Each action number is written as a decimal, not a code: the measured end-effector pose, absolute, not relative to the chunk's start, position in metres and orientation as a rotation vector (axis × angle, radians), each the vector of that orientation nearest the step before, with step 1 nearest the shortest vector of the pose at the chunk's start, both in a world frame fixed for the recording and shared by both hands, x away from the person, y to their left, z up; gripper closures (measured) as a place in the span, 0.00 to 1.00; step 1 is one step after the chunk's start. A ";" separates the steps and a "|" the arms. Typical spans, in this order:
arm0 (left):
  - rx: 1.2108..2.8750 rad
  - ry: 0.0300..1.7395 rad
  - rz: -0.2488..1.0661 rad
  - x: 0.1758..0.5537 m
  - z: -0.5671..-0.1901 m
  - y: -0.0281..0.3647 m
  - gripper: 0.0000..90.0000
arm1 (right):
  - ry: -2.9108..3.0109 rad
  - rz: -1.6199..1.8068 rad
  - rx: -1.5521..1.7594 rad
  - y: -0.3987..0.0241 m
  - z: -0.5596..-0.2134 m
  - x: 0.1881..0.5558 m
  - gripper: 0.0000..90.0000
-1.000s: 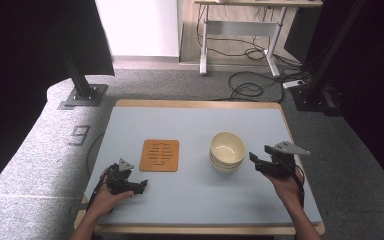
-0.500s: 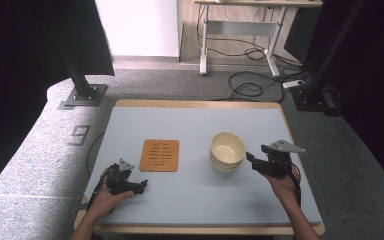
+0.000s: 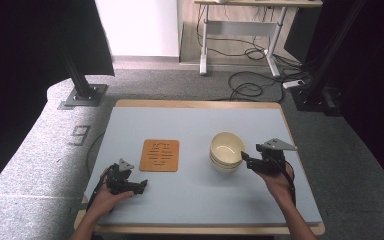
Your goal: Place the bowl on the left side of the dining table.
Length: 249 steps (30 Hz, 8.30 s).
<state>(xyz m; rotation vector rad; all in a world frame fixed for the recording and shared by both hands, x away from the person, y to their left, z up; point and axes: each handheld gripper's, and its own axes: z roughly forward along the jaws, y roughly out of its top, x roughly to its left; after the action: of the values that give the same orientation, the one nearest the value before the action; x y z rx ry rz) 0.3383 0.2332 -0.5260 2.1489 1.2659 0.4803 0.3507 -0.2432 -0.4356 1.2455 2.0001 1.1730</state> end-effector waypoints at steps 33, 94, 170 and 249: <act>2.148 1.266 0.479 0.338 -0.526 0.233 0.02 | 2.030 1.186 1.246 -0.215 -0.441 0.371 0.36; 2.149 1.266 0.479 0.338 -0.526 0.233 0.02 | 2.072 1.176 1.203 -0.178 -0.445 0.396 0.37; 2.149 1.267 0.477 0.339 -0.526 0.233 0.02 | 2.220 1.002 1.145 -0.205 -0.440 0.441 0.79; 2.152 1.266 0.474 0.339 -0.526 0.234 0.02 | 2.206 0.947 1.141 -0.213 -0.424 0.423 0.92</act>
<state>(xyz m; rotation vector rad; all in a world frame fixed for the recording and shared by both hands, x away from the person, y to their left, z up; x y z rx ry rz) 0.3389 0.2336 -0.5258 2.1521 1.2664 0.4742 0.4228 -0.2125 -0.4239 1.1410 2.2057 0.9466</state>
